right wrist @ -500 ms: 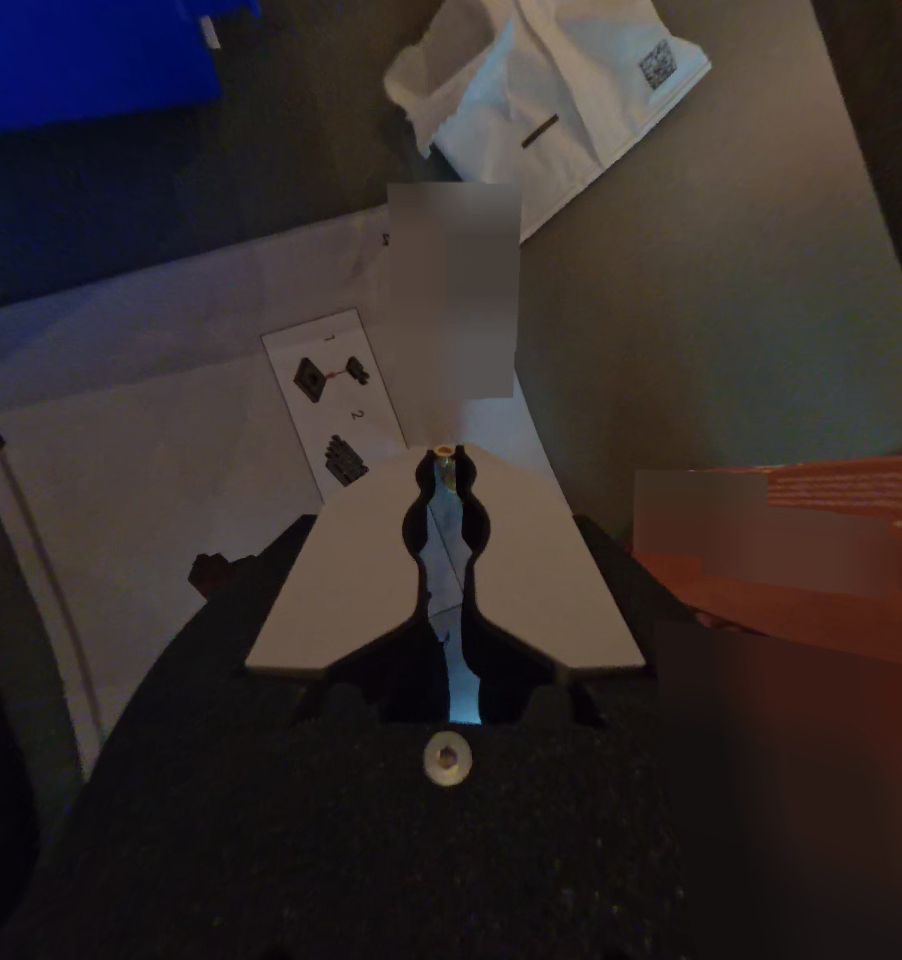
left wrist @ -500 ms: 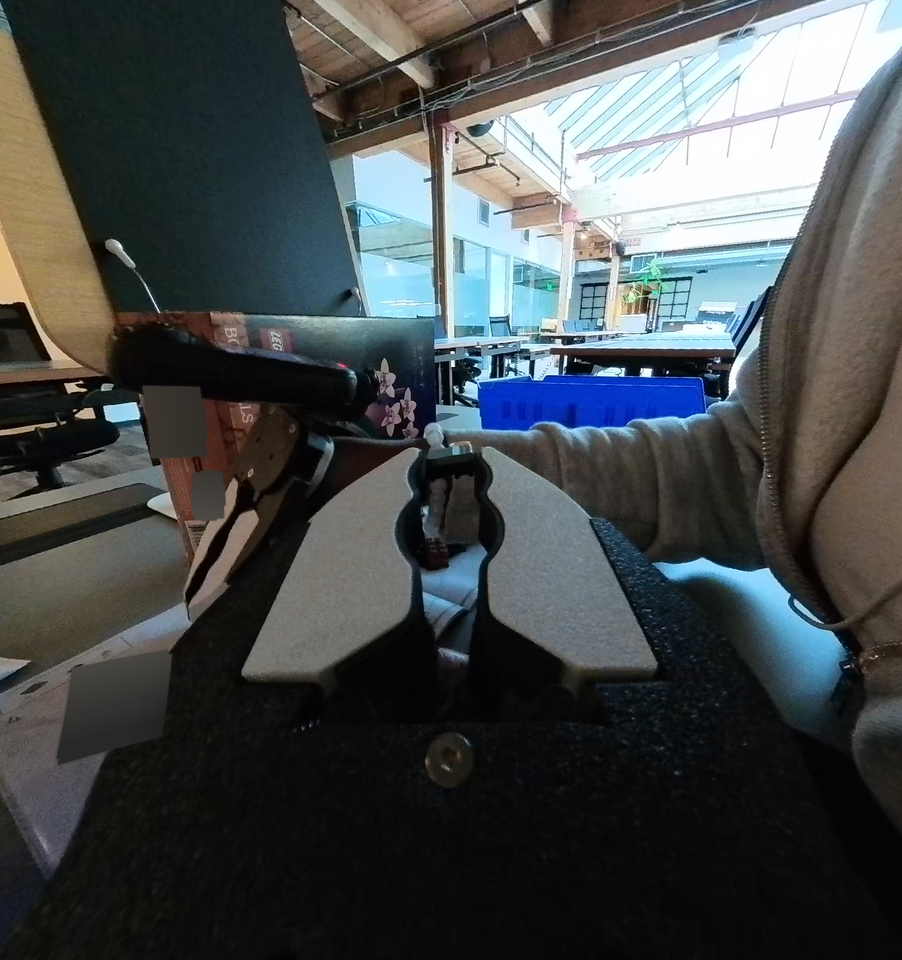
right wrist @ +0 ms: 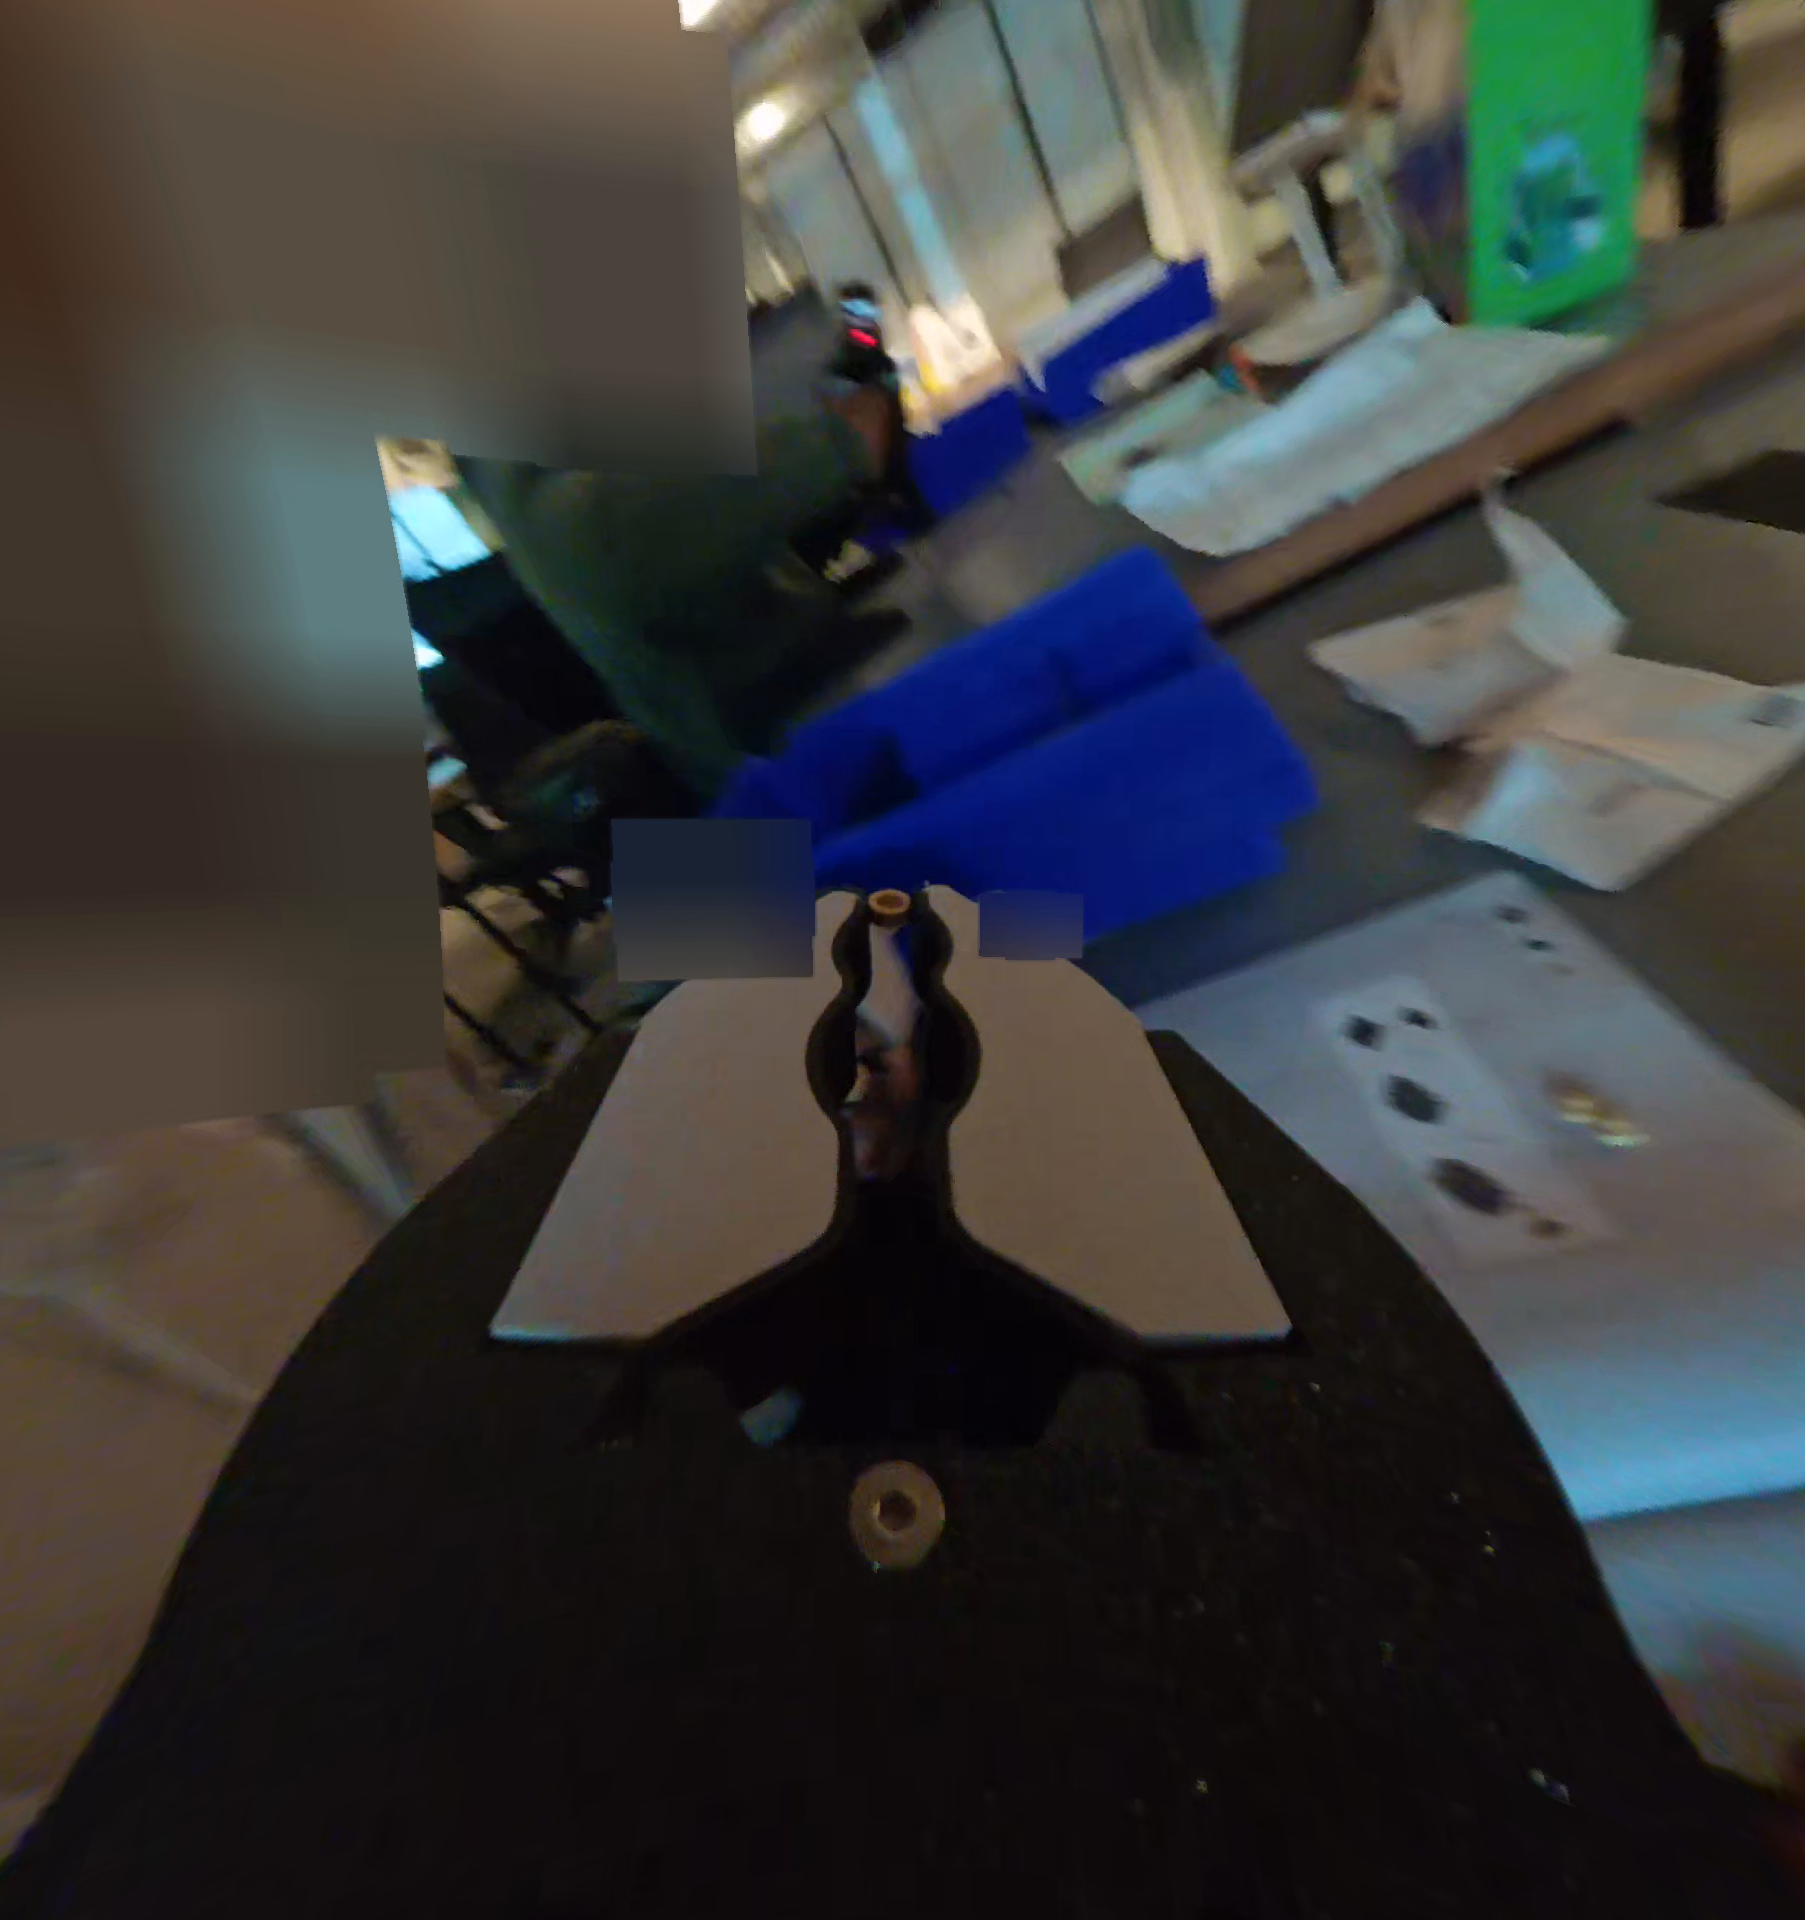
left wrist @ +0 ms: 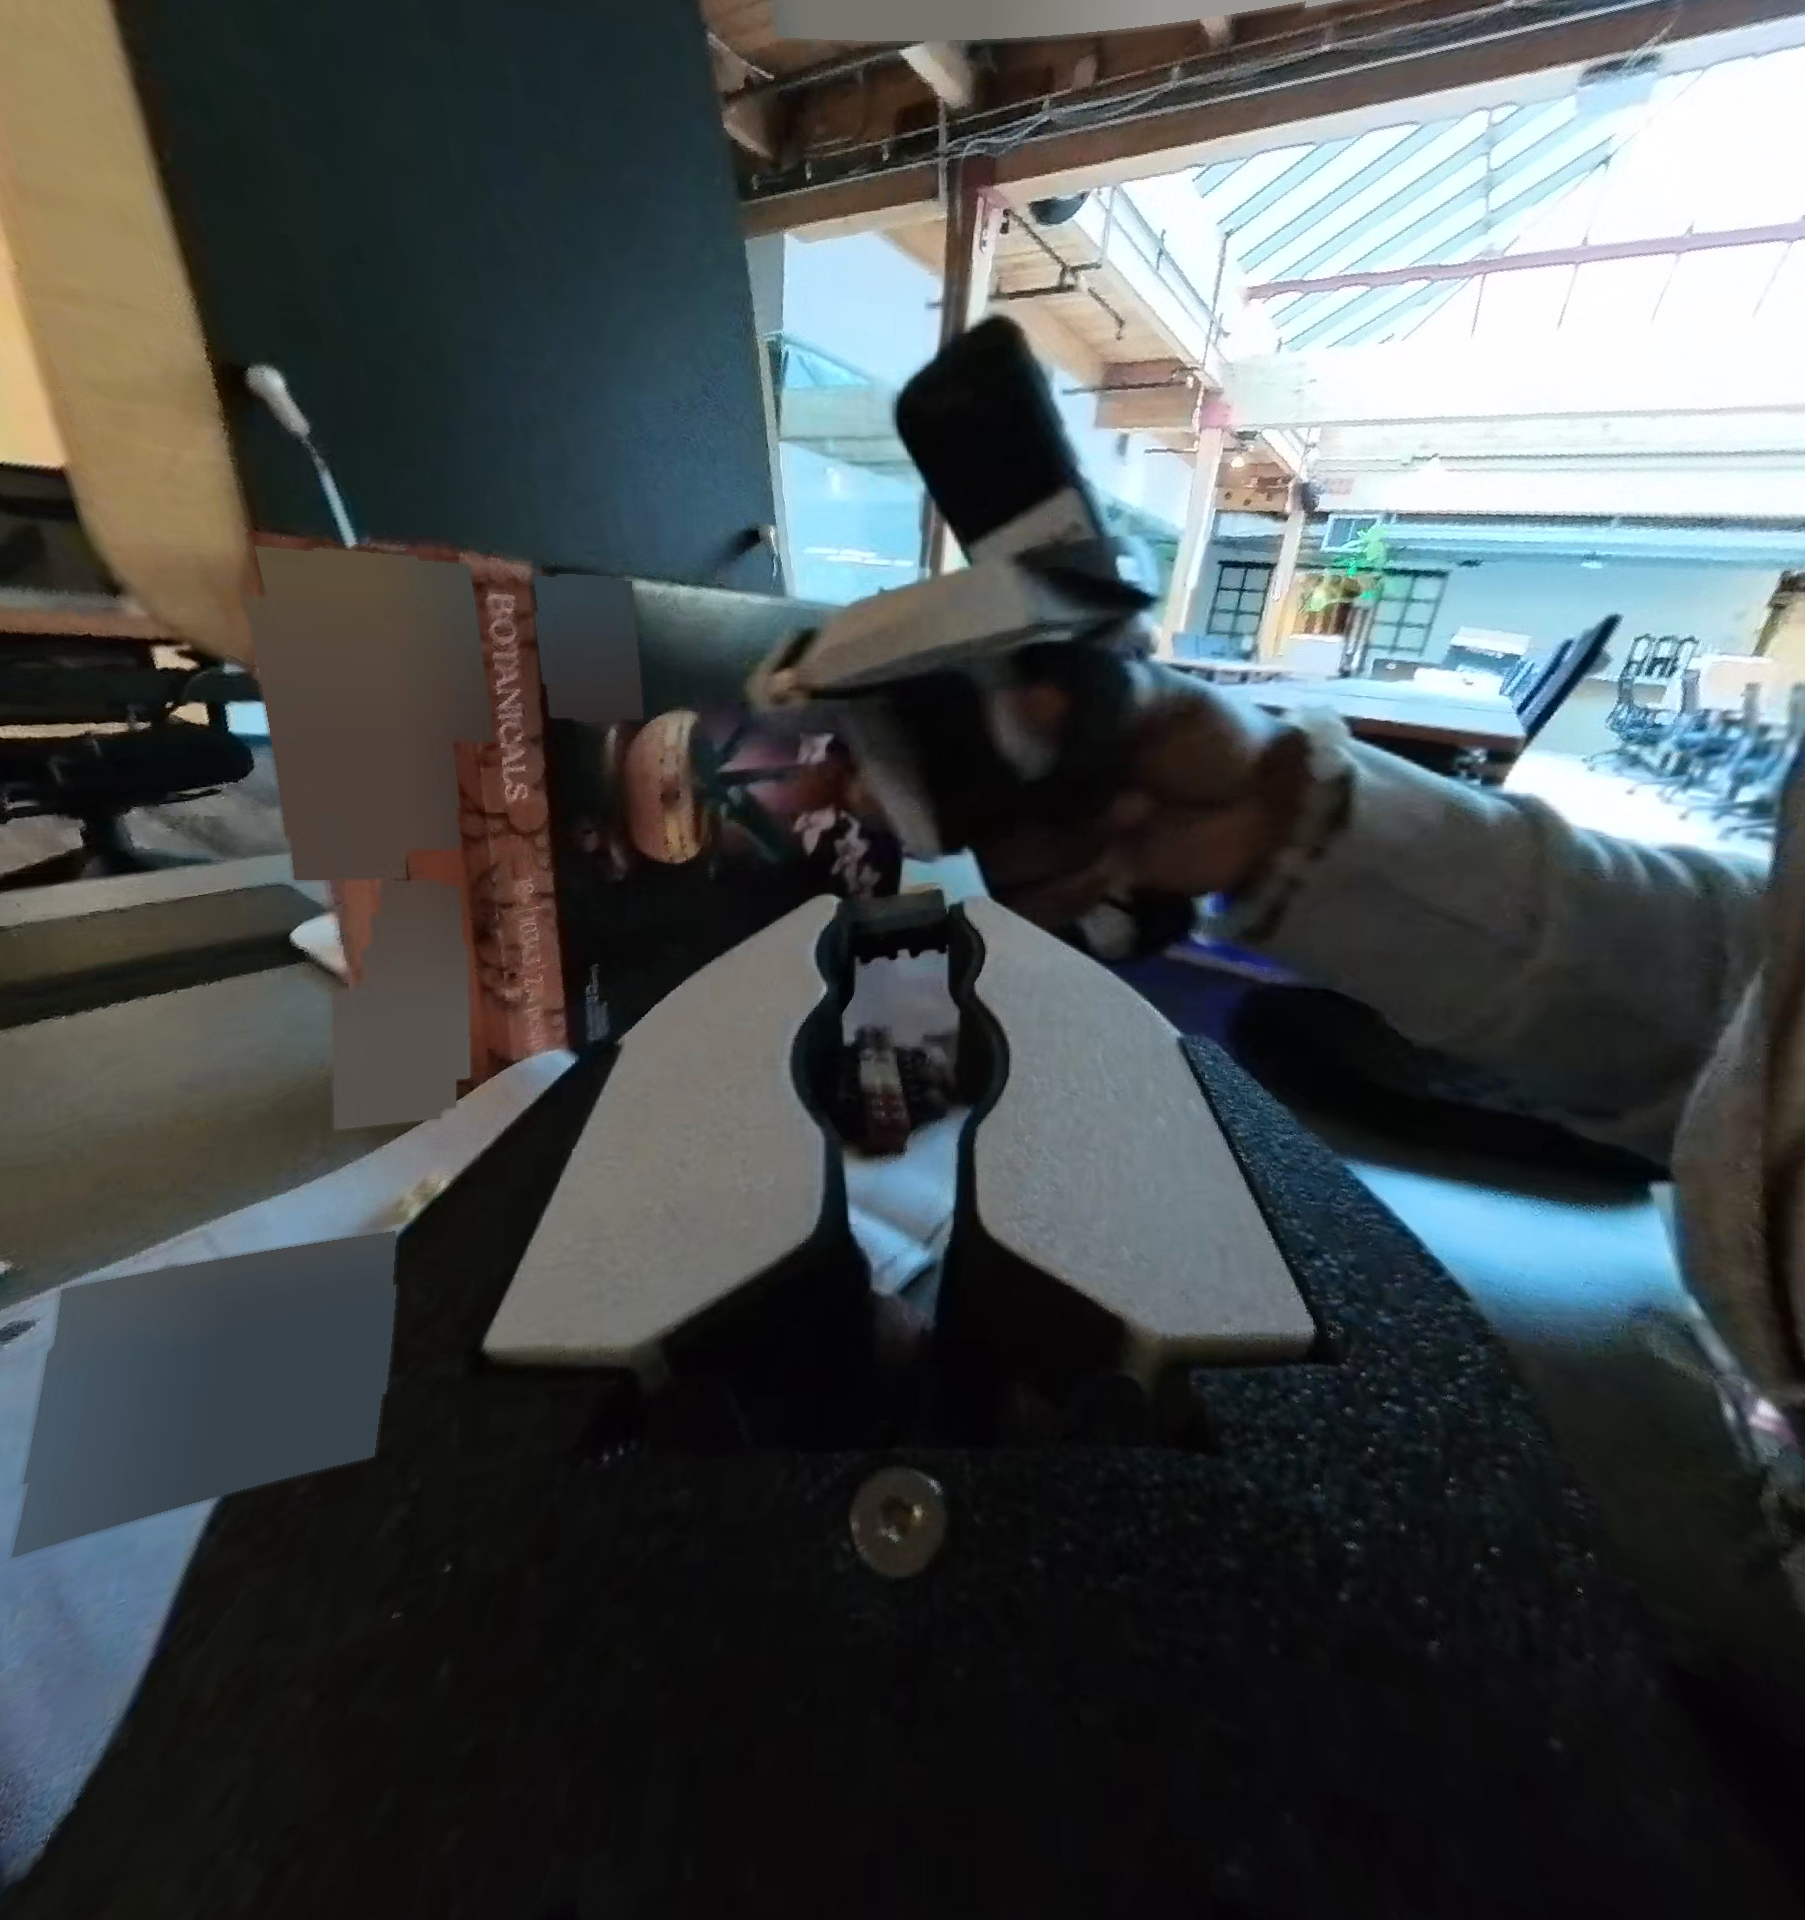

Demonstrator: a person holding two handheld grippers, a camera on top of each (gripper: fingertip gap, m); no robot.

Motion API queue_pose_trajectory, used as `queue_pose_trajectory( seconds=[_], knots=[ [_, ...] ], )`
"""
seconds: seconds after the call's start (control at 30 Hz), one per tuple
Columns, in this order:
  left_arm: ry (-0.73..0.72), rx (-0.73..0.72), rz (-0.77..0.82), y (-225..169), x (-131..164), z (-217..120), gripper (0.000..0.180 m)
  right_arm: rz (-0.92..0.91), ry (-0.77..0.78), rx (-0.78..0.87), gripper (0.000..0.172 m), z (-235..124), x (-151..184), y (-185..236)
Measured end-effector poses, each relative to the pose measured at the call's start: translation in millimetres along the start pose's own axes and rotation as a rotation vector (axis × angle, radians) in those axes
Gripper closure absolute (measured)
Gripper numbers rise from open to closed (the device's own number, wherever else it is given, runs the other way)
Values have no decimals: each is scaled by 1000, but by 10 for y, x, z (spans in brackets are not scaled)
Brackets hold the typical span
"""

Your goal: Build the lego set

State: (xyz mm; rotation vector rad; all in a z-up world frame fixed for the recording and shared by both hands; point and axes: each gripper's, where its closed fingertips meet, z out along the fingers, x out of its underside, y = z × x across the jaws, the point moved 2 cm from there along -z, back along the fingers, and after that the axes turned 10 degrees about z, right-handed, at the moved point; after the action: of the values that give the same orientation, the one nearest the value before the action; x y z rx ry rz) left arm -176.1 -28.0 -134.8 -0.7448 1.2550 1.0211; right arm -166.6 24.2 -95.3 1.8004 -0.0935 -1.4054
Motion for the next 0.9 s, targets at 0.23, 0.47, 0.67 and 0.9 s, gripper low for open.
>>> queue_pose_trajectory(
  seconds=[0.23,0.47,0.67,0.9],
  knots=[
    [-153,273,-203,-293,-307,173,165,-143,-43,-222,167,-230,129,384],
    [-248,377,-315,-365,-461,222,165,-166,-105,-350,167,-339,166,473],
    [-357,485,-417,-444,-603,244,164,-175,-126,-458,167,-355,192,582],
    [-348,535,-402,-510,-609,285,164,-195,-114,-489,167,-385,215,644]
  ],
)
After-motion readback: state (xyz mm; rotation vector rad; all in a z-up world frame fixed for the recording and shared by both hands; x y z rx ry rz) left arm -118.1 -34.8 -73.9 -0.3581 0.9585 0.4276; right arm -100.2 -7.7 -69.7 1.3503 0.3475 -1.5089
